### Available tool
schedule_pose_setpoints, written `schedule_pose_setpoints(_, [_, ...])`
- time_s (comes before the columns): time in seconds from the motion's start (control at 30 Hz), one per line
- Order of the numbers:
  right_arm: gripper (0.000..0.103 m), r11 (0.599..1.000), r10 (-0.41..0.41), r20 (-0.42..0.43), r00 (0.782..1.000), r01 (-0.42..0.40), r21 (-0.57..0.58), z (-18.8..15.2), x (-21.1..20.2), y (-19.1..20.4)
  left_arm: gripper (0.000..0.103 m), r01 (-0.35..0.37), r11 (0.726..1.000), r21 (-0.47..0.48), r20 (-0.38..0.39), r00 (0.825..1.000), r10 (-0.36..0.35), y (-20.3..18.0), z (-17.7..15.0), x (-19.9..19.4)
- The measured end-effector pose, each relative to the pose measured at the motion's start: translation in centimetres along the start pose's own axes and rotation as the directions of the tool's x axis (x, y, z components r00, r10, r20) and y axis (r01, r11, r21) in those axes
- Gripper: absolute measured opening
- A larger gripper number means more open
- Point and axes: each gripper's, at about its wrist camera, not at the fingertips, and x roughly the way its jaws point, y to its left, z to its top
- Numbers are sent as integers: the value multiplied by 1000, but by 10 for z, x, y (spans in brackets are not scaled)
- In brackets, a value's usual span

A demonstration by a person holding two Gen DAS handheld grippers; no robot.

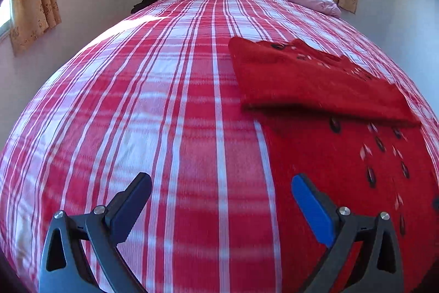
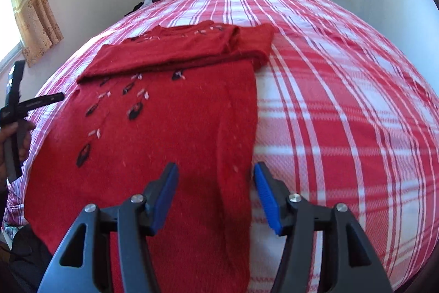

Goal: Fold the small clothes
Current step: 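Move both grippers down to the hem of the red sweater, then close both grippers on the sweater hem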

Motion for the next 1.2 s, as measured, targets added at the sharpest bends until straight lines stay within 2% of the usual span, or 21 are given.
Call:
schedule_pose_setpoints(0.2, [49, 998, 43, -12, 999, -42, 46, -14, -13, -3, 102, 27, 999, -18, 4, 1000, -27, -1, -45, -38])
schedule_pose_setpoints(0.4, [48, 997, 48, -16, 999, -47, 61, -34, -25, -4, 101, 70, 997, -23, -5, 998, -70, -6, -74, -60])
schedule_pose_setpoints(0.53, [48, 995, 66, -28, 997, -64, 72, -50, -36, -5, 83, 98, 995, 12, -42, 994, -98, -18, -94, -69])
schedule_pose_setpoints(0.7, [44, 994, 74, -35, 997, -71, 88, -66, -46, -7, 81, 129, 992, 3, -86, 988, -129, -21, -110, -71])
schedule_pose_setpoints(0.9, [40, 988, 99, -37, 994, -94, 122, -81, -55, -12, 81, 156, 988, 11, -101, 983, -154, -28, -125, -82])
schedule_pose_setpoints(1.07, [37, 985, 110, -41, 993, -103, 141, -86, -59, -15, 62, 175, 984, 22, -117, 978, -171, -35, -132, -89])
schedule_pose_setpoints(1.2, [36, 985, 115, -48, 992, -108, 138, -89, -61, -14, 54, 191, 981, 37, -134, 974, -185, -41, -136, -93])
